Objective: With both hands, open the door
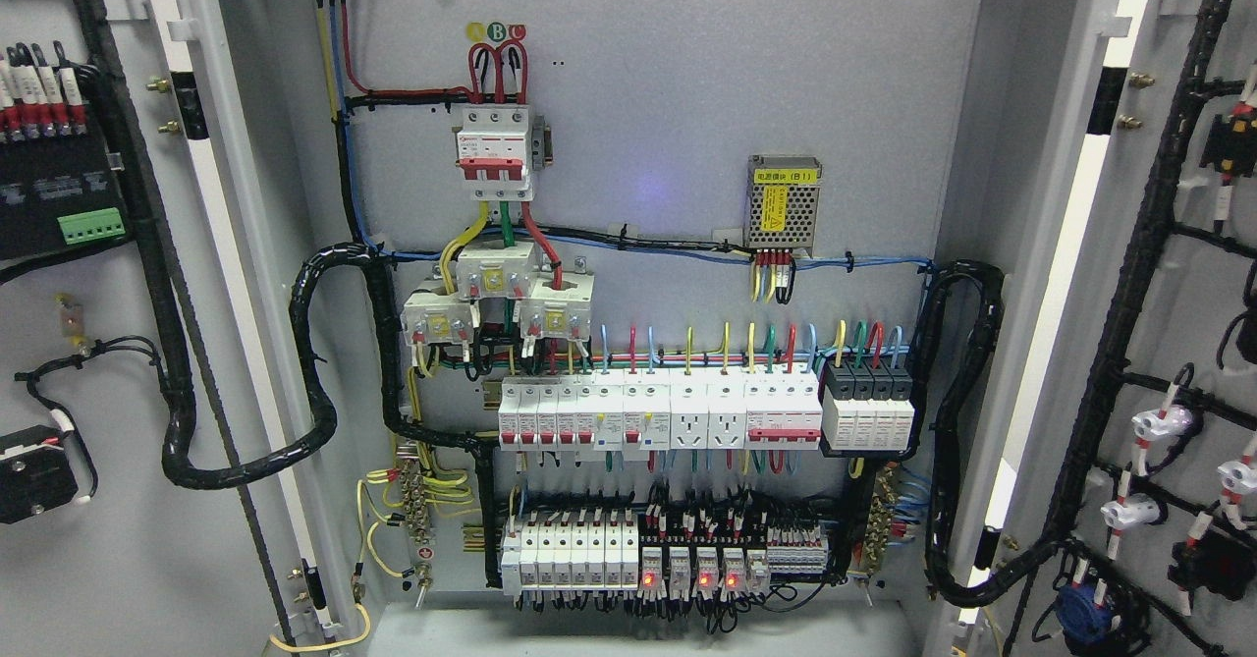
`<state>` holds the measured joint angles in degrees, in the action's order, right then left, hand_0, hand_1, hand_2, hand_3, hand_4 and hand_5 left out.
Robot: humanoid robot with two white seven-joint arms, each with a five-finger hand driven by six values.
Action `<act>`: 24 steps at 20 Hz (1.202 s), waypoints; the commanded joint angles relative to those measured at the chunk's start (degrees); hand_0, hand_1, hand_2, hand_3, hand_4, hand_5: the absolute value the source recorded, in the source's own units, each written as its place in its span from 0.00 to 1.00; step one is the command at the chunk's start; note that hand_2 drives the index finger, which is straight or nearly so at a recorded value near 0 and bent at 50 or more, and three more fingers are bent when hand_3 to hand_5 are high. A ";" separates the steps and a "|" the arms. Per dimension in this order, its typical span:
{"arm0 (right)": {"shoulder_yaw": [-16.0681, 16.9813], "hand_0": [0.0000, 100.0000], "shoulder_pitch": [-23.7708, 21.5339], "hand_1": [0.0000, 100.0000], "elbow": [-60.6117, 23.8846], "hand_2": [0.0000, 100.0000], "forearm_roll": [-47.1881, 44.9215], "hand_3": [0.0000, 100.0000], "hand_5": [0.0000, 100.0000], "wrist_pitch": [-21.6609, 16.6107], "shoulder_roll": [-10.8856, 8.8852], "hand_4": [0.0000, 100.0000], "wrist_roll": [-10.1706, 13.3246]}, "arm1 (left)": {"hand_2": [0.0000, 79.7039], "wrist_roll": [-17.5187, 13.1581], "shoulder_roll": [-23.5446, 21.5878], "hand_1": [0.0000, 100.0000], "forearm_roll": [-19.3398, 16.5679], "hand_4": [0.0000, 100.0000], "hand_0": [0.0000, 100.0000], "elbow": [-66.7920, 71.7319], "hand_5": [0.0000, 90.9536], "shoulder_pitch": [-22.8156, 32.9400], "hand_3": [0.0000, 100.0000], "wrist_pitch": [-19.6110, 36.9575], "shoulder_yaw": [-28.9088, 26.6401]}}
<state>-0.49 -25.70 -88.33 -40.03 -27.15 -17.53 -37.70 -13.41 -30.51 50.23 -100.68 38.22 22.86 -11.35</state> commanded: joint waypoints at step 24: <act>-6.72 0.00 18.31 0.00 74.09 0.00 30.45 0.00 0.00 0.43 11.21 0.00 17.83 | 0.00 -10.41 15.66 0.00 -8.20 0.00 0.00 68.23 0.00 -16.59 0.00 0.08 23.92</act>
<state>-4.56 -12.01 -37.09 -12.31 -26.81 -9.25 -21.71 -23.29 -19.69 47.15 -56.22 25.18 22.87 7.32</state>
